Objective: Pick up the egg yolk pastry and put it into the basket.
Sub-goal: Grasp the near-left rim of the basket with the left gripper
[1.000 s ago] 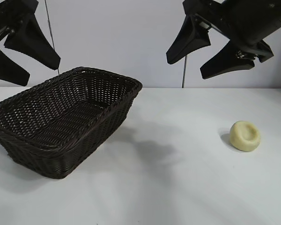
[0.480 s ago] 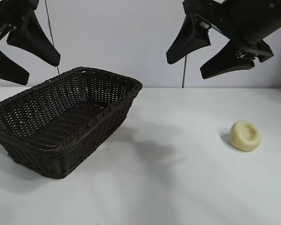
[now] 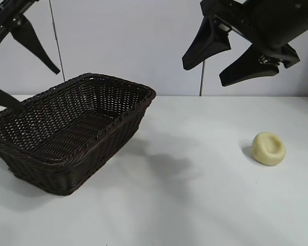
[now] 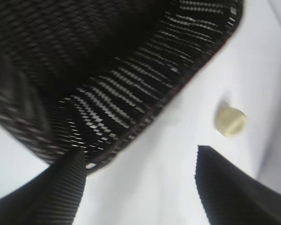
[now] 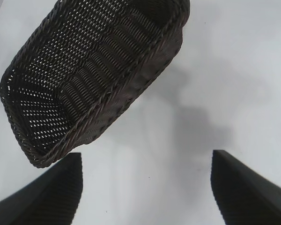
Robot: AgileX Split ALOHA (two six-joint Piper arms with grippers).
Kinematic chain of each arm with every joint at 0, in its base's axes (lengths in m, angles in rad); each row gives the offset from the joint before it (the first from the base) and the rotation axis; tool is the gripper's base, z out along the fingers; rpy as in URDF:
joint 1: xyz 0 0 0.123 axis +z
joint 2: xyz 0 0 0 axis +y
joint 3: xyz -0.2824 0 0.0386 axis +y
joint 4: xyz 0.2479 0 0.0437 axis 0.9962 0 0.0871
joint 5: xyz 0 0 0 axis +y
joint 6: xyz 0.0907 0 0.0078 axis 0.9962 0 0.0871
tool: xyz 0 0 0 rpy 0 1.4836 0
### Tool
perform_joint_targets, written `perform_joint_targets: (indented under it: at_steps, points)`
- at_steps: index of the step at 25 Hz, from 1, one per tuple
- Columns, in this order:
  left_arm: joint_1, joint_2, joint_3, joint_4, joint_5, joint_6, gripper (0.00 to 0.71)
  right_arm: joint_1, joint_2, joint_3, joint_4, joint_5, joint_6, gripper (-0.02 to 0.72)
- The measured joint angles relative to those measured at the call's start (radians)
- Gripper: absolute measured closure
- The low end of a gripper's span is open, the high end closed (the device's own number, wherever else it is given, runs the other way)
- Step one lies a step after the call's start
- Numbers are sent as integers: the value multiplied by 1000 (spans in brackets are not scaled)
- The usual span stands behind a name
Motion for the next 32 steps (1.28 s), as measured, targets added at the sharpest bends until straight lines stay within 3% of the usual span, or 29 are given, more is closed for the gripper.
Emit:
perform_joint_targets:
  at_steps: [5,9,18,32]
  points:
    - [0,0,0,266,31,-305,223,0,0,0,0,0,0,155]
    - [0,0,0,341,31,-419,223,0,0,0,0,0,0,155]
    - [0,0,0,350,25,-441,223,0,0,0,0,0,0,155]
    - [0,41,88,341,-97,-455,223,0,0,0,-1,2,1,155]
